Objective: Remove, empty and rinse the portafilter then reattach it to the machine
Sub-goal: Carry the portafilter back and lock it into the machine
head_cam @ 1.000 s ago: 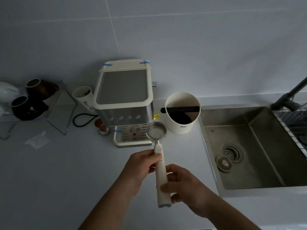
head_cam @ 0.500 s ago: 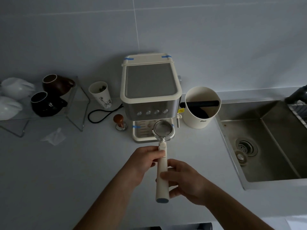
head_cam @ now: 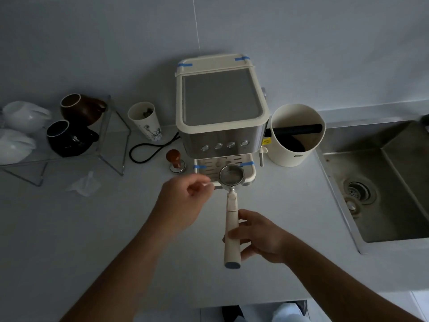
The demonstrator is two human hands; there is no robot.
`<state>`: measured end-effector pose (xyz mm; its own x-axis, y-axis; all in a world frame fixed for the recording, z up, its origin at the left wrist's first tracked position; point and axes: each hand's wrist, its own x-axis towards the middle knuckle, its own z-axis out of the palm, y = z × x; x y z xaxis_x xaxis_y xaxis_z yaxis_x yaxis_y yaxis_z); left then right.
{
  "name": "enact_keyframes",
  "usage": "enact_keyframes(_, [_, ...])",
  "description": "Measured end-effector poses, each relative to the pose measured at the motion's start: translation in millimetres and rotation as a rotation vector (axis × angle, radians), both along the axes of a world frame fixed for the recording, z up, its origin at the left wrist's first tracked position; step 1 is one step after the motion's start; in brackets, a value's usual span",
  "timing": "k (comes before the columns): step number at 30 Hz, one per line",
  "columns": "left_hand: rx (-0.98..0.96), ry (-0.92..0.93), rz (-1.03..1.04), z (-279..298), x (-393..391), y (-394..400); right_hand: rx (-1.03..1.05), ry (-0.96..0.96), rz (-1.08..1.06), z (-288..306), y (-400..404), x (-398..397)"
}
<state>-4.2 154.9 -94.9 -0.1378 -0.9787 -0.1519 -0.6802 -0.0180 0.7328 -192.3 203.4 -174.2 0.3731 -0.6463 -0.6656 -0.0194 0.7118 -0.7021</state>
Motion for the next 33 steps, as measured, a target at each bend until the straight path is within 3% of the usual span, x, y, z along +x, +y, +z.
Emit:
enact_keyframes(4, [-0.491,-0.045,-0.093,38,14,-30,0.012,-0.001,-0.018,-8,-10,4])
enact_keyframes(7, [-0.685,-0.127,-0.212,62,9,-61,0.009,0.017,-0.011,-13,-17,9])
enact_keyframes(12, [-0.631,-0.195,-0.403,72,-14,-109,0.018,-0.005,-0.035,-17,-26,16])
enact_keyframes(19, [-0.350,-0.428,-0.562,59,-30,-155,-0.005,-0.064,-0.107,-17,-41,20])
enact_keyframes(26, [-0.400,-0.542,-0.587,53,-32,-163,-0.021,-0.101,-0.147,-21,-55,26])
enact_keyframes(33, [-0.414,-0.508,-0.570,51,-32,-165,-0.060,-0.132,-0.161,-22,-70,22])
